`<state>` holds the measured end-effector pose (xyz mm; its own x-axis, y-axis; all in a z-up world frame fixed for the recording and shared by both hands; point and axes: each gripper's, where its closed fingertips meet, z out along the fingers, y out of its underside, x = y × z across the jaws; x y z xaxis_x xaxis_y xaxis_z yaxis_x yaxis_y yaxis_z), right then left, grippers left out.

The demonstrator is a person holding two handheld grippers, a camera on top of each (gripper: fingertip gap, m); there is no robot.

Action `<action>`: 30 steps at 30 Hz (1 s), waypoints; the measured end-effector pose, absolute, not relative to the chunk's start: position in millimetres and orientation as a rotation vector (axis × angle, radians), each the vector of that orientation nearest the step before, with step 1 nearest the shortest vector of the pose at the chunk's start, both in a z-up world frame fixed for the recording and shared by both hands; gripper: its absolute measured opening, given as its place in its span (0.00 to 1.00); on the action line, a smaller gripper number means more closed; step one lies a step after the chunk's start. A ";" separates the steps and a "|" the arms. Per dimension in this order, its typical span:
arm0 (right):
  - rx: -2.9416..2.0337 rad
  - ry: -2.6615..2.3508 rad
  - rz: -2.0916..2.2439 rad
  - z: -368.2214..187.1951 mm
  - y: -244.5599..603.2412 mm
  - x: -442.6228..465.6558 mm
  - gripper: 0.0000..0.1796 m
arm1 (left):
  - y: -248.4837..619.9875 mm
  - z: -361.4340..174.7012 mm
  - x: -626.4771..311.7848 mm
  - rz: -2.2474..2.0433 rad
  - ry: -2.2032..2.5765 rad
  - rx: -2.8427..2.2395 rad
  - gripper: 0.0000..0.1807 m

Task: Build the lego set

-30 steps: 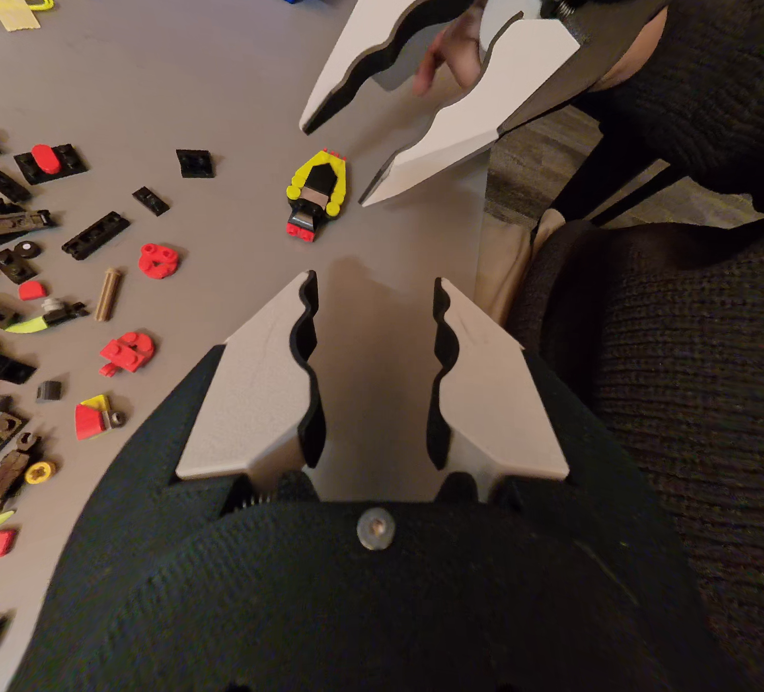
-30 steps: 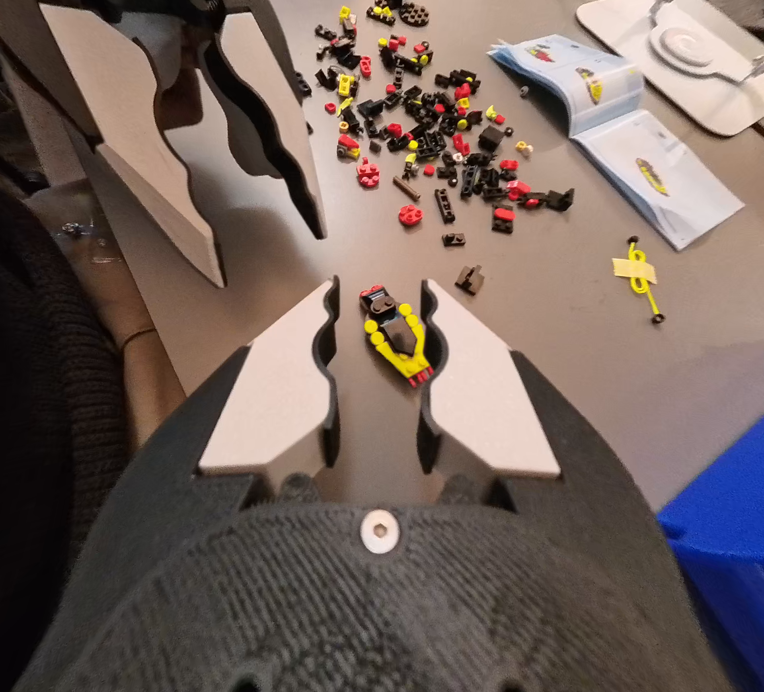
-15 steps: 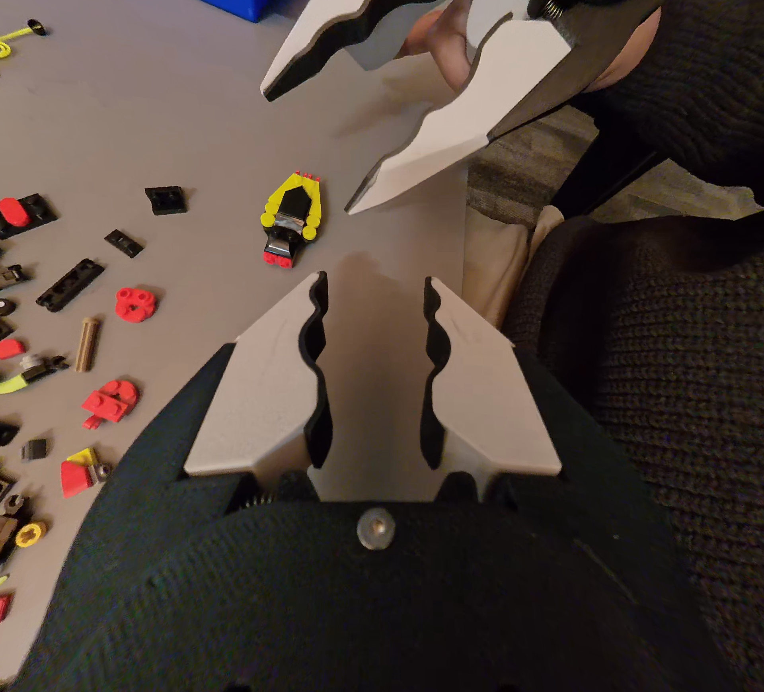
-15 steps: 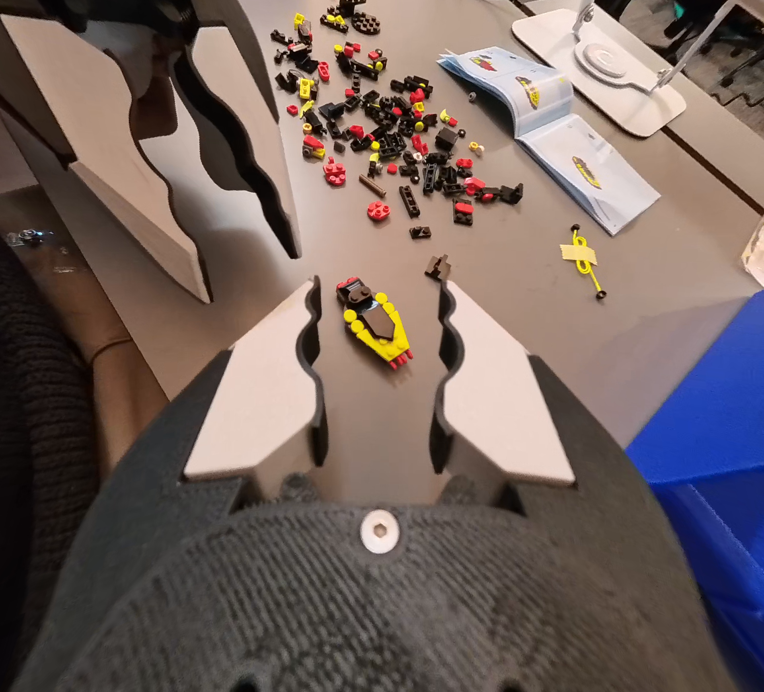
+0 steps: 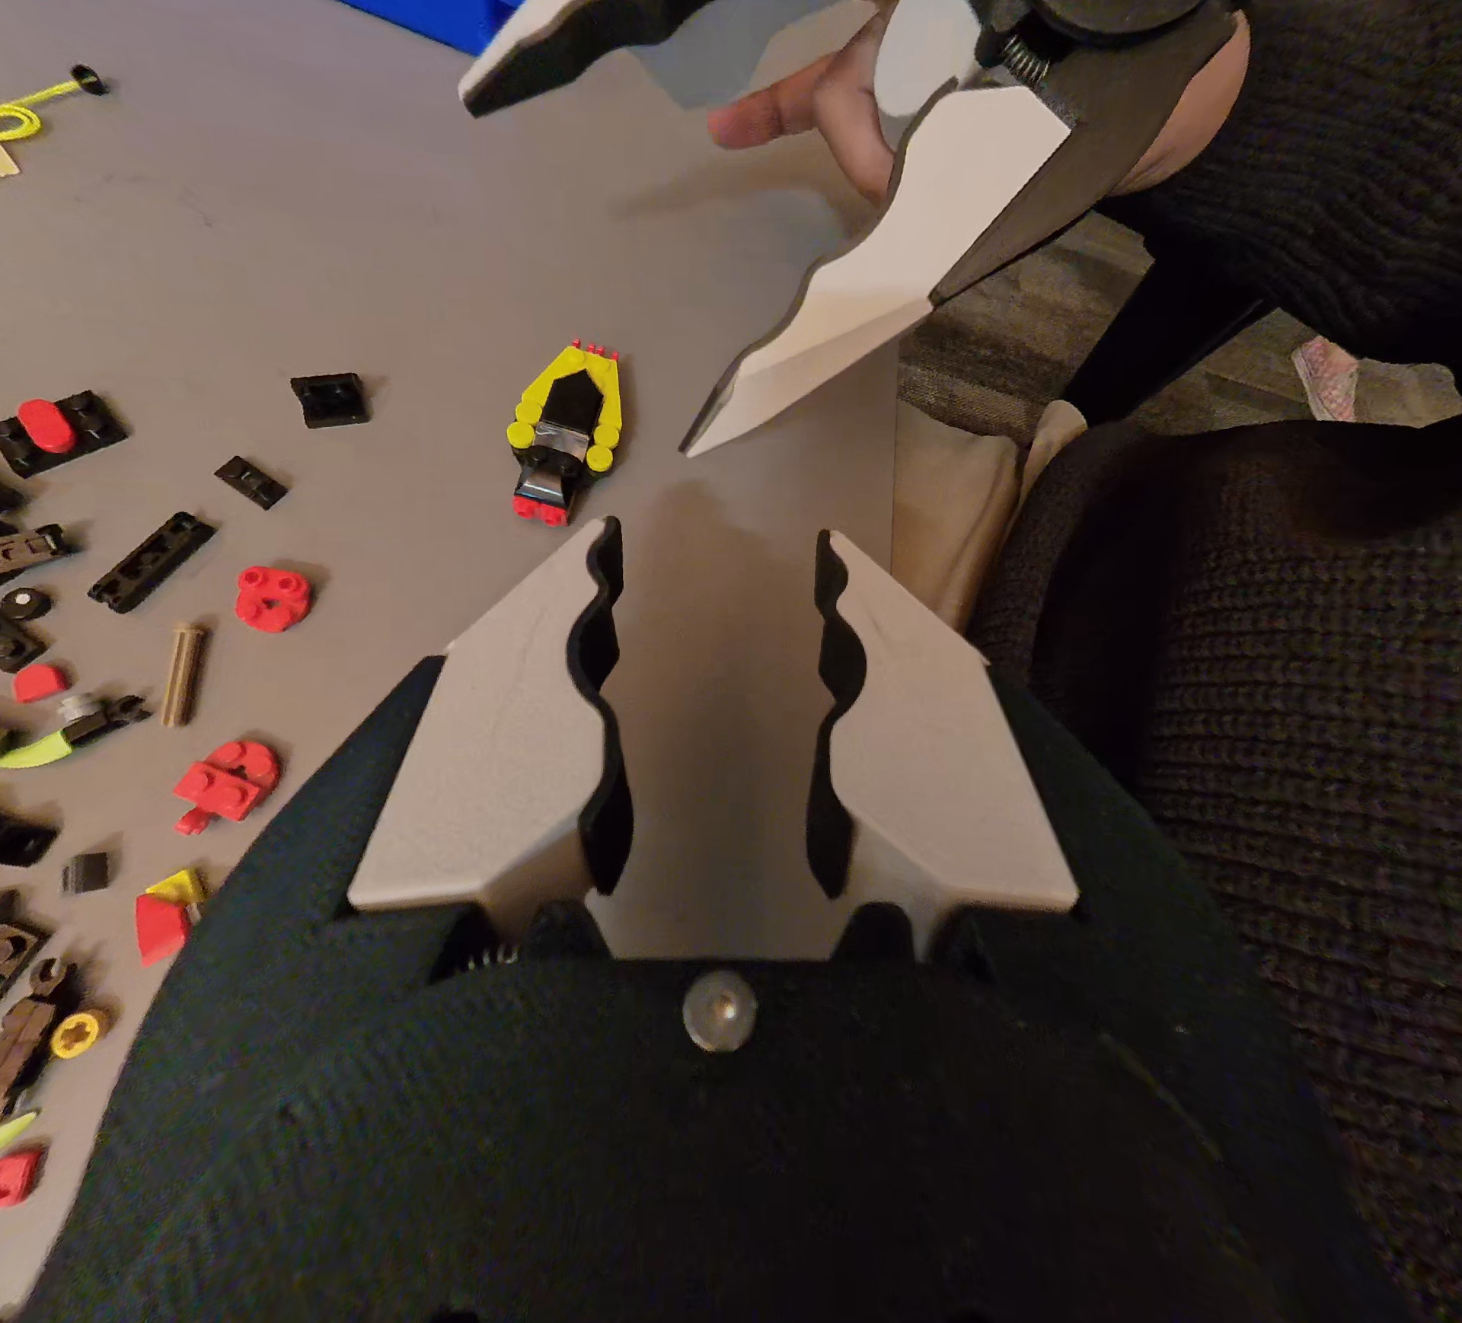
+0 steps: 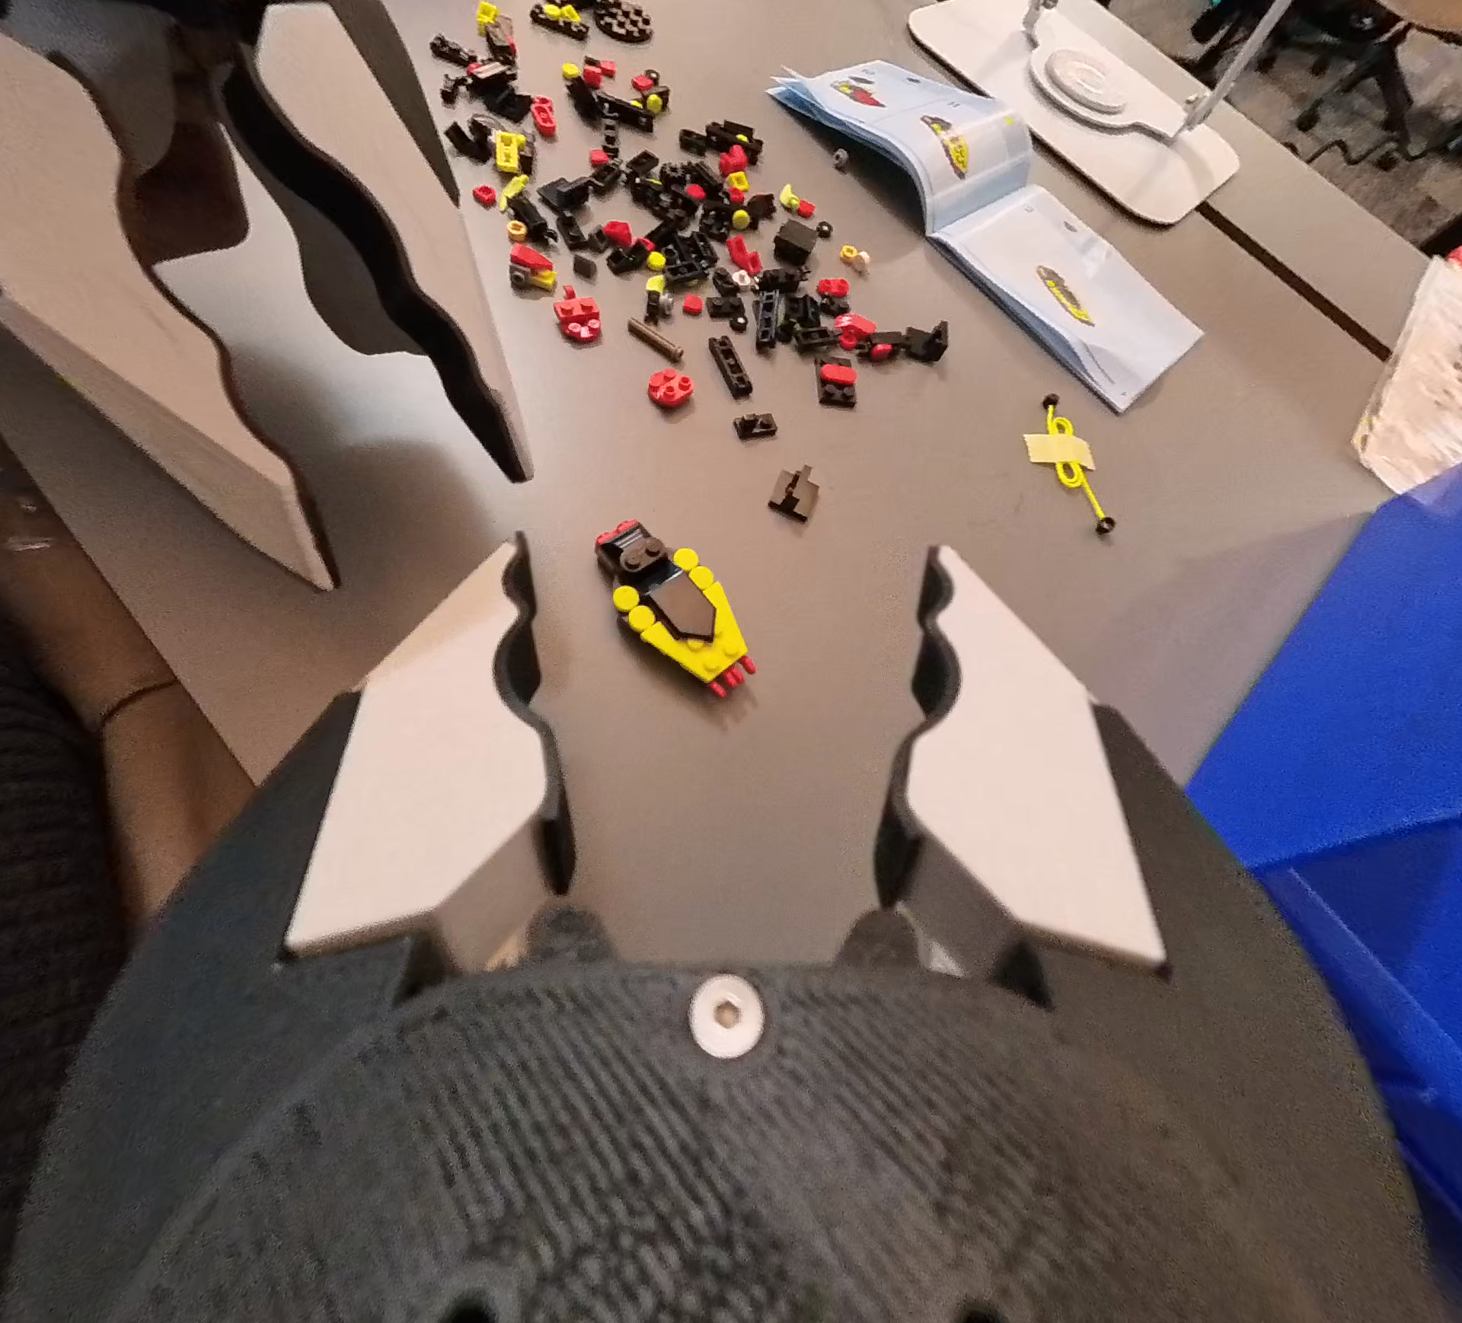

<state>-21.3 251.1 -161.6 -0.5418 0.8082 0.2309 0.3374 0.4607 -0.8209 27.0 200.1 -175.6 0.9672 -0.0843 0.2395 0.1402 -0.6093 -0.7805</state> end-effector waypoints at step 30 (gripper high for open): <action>-0.779 -2.327 1.187 -175.7 240.4 -34.8 0.32 | 198.3 -176.9 7.3 -0.278 -0.101 -2.185 0.31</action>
<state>-34.8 240.4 -175.7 -0.7584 0.6431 0.1063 0.2915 0.4804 -0.8272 7.3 198.3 -176.9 0.9713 -0.0291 0.2363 0.1743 -0.5890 -0.7891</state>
